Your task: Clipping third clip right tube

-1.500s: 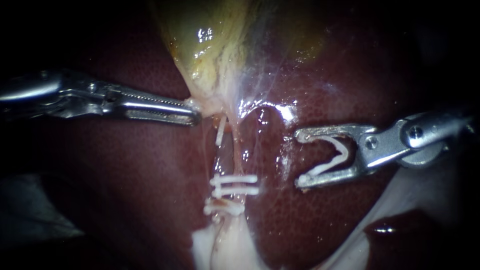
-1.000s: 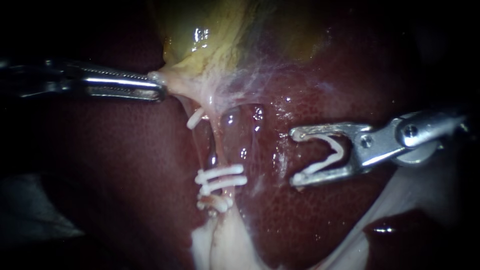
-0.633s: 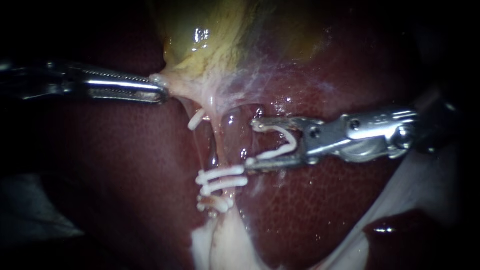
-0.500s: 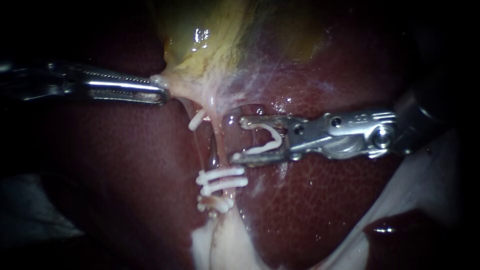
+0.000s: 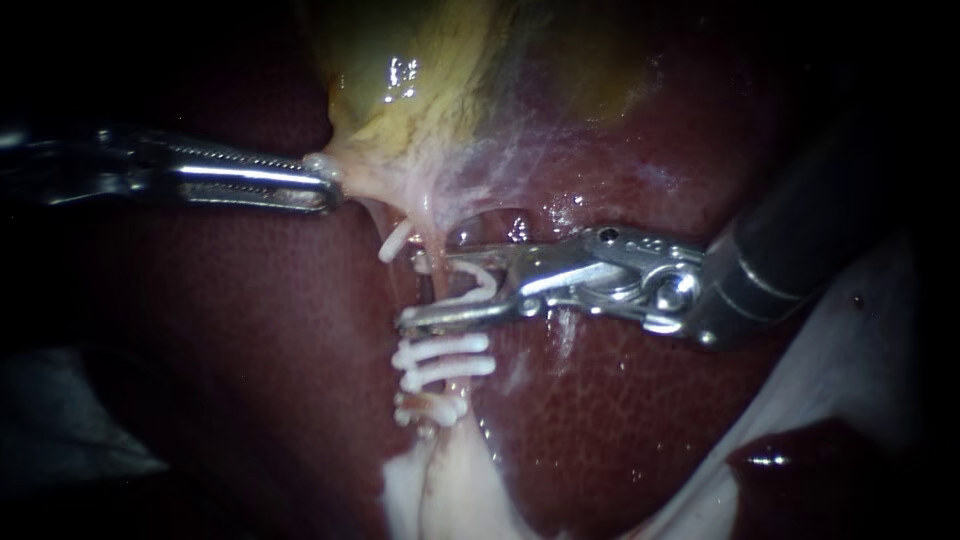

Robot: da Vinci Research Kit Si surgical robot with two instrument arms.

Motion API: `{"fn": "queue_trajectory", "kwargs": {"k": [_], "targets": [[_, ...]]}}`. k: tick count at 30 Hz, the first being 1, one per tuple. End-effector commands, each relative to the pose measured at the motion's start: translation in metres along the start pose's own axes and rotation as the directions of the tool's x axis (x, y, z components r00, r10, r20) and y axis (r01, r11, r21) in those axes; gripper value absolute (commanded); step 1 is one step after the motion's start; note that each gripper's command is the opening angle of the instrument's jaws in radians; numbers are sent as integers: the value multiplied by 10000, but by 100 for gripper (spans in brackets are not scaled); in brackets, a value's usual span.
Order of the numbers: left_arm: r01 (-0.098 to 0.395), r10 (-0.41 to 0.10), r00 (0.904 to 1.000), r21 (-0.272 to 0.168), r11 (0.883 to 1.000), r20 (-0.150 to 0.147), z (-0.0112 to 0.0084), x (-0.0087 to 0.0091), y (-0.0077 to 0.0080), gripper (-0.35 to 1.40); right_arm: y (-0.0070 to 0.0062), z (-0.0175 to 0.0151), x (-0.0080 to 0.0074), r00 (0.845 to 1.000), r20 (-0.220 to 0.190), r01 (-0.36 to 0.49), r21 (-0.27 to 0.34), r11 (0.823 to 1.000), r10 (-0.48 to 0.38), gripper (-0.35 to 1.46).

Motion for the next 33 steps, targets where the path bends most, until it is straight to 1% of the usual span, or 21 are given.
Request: {"fn": "queue_trajectory", "kwargs": {"k": [1,3,5,7,11,14,18,22,23,24,27,29,31,33], "targets": [[4,-4,10000,6,10000,2,0,0,0,-35,-2,0,2,9995,-272,-150,226,9996,156,50],[4,-4,10000,6,10000,2,0,0,0,-35,-6,-2,8,9972,-664,-298,577,9979,336,50],[3,-3,10000,5,10000,2,0,0,0,-35,-11,-5,15,9947,-905,-417,827,9957,492,50],[3,-3,10000,6,10000,2,0,0,0,-35,-17,-10,25,9944,-906,-453,997,9940,544,49],[4,-4,10000,5,10000,2,0,0,0,-35,-29,-20,39,9939,-907,-529,1110,9924,632,46],[3,-3,10000,6,10000,2,0,0,0,-35,-33,-24,44,9936,-909,-558,1141,9919,664,43],[3,-3,10000,6,10000,2,0,0,0,-35,-32,-26,44,9937,-905,-560,1155,9917,666,37],[3,-3,10000,7,10000,2,0,0,0,-35,-33,-30,43,9931,-878,-673,1193,9906,780,18],[3,-3,10000,7,10000,2,0,0,0,-35,-34,-31,42,9923,-858,-789,1215,9895,896,6],[3,-3,10000,7,10000,2,0,0,0,-35,-34,-32,42,9918,-848,-847,1224,9889,955,-1],[4,-4,10000,7,10000,2,0,0,0,-35,-35,-34,42,9868,-775,-1316,1285,9829,1422,-16],[4,-4,10000,8,10000,2,0,0,0,-35,-36,-34,42,9845,-738,-1485,1325,9800,1592,-26],[4,-4,10000,9,10000,2,0,0,0,-35,-36,-35,42,9830,-694,-1590,1390,9774,1698,-35],[4,-4,10000,9,10000,1,0,0,0,-35,-36,-35,42,9824,-659,-1637,1450,9758,1746,-35]]}}
